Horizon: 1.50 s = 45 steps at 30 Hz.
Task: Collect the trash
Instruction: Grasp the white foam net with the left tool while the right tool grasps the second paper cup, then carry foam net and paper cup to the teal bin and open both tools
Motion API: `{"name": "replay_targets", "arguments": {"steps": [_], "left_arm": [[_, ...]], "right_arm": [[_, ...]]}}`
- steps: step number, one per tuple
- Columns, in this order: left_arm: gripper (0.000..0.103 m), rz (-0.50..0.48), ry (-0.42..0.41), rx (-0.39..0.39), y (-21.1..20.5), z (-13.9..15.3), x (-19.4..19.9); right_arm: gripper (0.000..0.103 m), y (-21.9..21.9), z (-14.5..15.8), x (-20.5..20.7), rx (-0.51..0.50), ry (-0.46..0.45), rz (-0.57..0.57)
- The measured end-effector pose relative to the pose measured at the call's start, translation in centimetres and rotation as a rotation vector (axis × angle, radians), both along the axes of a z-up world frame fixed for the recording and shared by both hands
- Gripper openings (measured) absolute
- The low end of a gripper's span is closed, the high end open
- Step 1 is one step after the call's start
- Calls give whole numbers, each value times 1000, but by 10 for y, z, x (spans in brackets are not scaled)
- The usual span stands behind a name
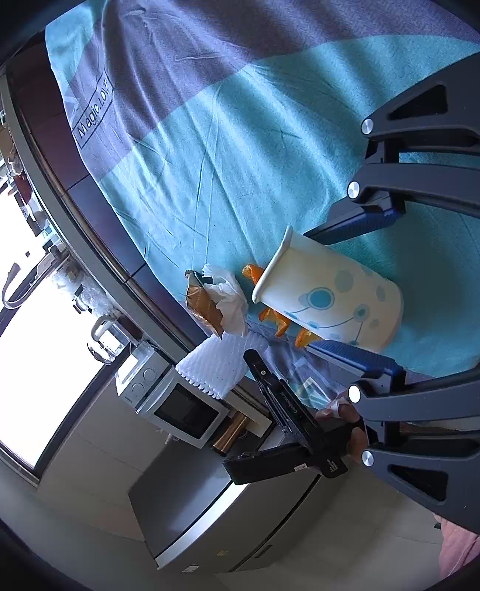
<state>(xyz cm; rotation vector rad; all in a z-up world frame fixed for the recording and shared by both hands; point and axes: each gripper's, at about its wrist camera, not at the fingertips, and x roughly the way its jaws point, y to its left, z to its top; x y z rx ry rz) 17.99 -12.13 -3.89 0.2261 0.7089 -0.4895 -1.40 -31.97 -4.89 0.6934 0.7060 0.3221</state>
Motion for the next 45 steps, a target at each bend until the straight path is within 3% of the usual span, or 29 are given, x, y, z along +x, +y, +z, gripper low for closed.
{"name": "replay_targets", "arguments": {"steps": [11, 21, 33, 45], "left_arm": [[13, 6, -20, -93, 43, 23, -49], [13, 42, -15, -171, 101, 32, -90], [13, 170, -9, -240, 183, 33, -133], [12, 358, -31, -248, 267, 36, -170]], "right_arm": [[37, -8, 18, -13, -27, -43, -25], [36, 3, 51, -24, -68, -133, -11], [36, 74, 62, 9, -37, -164, 190], [36, 169, 70, 50, -8, -165, 418]]}}
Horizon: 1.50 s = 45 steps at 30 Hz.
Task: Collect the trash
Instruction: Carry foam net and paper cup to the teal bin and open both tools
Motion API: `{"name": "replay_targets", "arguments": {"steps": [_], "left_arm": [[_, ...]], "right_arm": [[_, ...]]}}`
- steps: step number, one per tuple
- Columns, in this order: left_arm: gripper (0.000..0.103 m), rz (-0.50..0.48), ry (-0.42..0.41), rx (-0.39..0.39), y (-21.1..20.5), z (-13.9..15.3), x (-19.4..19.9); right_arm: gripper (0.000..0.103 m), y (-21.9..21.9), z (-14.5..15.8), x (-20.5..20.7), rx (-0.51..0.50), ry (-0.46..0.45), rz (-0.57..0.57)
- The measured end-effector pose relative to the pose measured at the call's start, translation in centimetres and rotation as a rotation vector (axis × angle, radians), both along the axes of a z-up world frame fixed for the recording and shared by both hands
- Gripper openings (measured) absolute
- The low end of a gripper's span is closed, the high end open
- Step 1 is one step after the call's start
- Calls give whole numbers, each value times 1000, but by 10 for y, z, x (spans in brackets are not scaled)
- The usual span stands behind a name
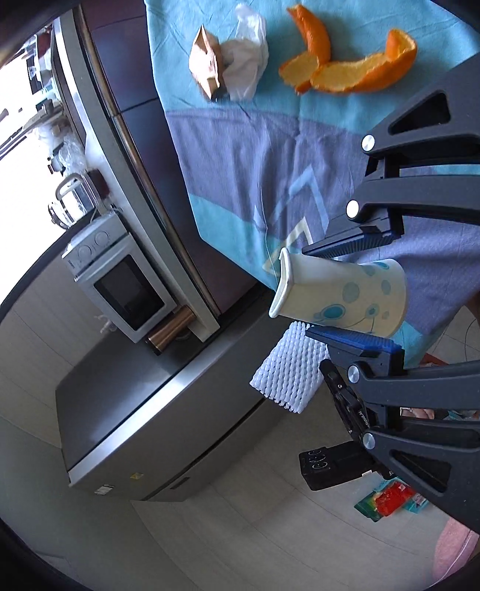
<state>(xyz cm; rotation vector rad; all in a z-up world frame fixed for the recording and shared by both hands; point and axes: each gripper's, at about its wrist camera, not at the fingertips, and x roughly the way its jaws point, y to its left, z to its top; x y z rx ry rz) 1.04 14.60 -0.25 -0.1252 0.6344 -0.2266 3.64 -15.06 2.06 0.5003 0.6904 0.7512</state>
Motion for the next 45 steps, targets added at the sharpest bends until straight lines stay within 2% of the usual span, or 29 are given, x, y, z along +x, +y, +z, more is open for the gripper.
{"name": "replay_targets", "arguments": {"steps": [12, 19, 29, 45], "left_arm": [[12, 173, 12, 31, 73, -5, -27], [12, 252, 41, 57, 102, -15, -34], [12, 315, 103, 77, 129, -37, -32], [13, 365, 190, 121, 149, -69, -9]], "right_arm": [[36, 98, -1, 33, -9, 33, 211], [36, 153, 0, 44, -31, 36, 299], [36, 210, -12, 61, -54, 80, 371], [37, 258, -43, 77, -129, 147, 392]]}}
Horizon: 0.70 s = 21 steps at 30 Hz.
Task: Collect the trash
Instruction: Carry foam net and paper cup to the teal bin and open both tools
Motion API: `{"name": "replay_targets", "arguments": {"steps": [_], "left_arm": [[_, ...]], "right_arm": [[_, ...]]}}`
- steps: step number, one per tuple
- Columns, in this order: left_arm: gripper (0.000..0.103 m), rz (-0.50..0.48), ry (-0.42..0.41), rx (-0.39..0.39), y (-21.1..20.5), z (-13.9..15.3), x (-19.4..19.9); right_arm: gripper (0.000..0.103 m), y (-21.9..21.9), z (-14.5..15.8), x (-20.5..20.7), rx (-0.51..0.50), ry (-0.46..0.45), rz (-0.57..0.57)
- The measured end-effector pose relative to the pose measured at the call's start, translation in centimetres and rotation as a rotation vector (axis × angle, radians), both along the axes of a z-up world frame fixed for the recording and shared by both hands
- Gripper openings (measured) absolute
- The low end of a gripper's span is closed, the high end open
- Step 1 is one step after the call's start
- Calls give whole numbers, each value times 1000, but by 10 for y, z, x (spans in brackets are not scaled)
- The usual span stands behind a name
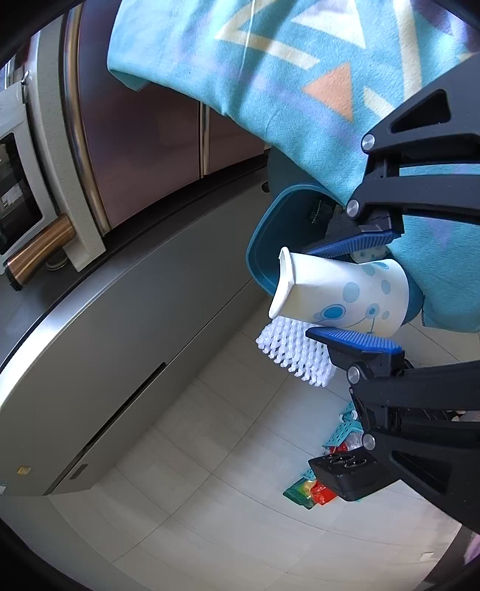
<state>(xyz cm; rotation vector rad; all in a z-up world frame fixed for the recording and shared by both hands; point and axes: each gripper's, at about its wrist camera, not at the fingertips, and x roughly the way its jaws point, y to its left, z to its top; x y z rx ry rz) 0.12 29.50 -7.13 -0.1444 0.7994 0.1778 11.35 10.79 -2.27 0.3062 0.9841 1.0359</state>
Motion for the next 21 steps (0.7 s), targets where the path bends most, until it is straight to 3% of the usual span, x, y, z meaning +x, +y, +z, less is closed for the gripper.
{"name": "replay_targets", "arguments": {"steps": [10, 21], "left_arm": [[15, 40, 53, 7, 7, -18, 16], [20, 62, 69, -20, 11, -30, 26]], "right_arm": [[38, 20, -20, 5, -56, 33, -7], [46, 27, -23, 6, -78, 31, -13]]}}
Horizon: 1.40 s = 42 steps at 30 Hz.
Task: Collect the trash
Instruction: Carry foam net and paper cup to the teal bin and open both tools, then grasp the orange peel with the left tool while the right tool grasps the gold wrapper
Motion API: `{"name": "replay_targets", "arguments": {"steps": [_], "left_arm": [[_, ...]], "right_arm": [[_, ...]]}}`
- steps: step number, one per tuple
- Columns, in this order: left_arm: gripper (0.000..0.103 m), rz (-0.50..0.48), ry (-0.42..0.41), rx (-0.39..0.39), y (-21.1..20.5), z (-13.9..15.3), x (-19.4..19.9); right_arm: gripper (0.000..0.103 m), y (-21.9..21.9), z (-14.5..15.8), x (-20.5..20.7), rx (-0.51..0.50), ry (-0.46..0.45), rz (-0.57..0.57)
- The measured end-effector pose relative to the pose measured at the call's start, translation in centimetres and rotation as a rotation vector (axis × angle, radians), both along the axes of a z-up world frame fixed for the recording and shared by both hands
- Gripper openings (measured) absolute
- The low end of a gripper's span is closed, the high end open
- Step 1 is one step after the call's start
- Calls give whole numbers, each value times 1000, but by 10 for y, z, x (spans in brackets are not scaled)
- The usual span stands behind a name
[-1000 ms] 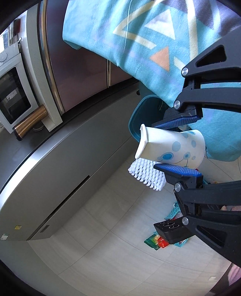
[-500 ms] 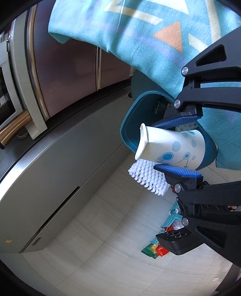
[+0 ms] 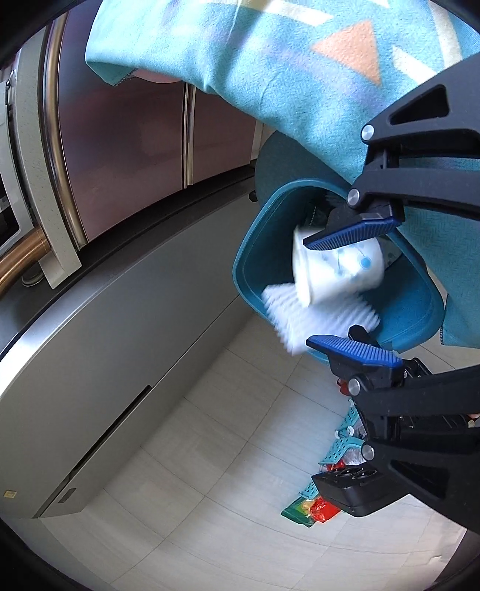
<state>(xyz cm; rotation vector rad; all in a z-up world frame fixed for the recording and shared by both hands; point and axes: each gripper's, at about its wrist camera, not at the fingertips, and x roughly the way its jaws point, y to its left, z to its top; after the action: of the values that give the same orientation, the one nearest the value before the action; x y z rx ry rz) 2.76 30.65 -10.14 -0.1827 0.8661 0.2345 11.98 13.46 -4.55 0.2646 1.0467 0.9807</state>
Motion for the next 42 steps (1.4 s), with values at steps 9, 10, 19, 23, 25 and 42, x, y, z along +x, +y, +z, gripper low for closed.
{"name": "replay_targets", "arguments": {"steps": [9, 10, 19, 23, 25, 42], "left_arm": [[25, -14, -18, -19, -5, -1, -2], [26, -17, -25, -20, -6, 0, -4], [39, -89, -115, -64, -27, 27, -19], [45, -175, -154, -69, -54, 40, -23], [49, -220, -172, -87, -69, 46, -22], [52, -733, -167, -206, -283, 66, 10]], "right_arm": [[50, -11, -1, -5, 9, 0, 3], [50, -10, -1, -5, 10, 0, 3], [54, -40, 8, -19, 15, -47, -8], [55, -72, 23, -30, 1, -117, -29], [57, -96, 31, -36, 0, -152, -58], [59, -331, 50, -70, -63, -231, -558]]}}
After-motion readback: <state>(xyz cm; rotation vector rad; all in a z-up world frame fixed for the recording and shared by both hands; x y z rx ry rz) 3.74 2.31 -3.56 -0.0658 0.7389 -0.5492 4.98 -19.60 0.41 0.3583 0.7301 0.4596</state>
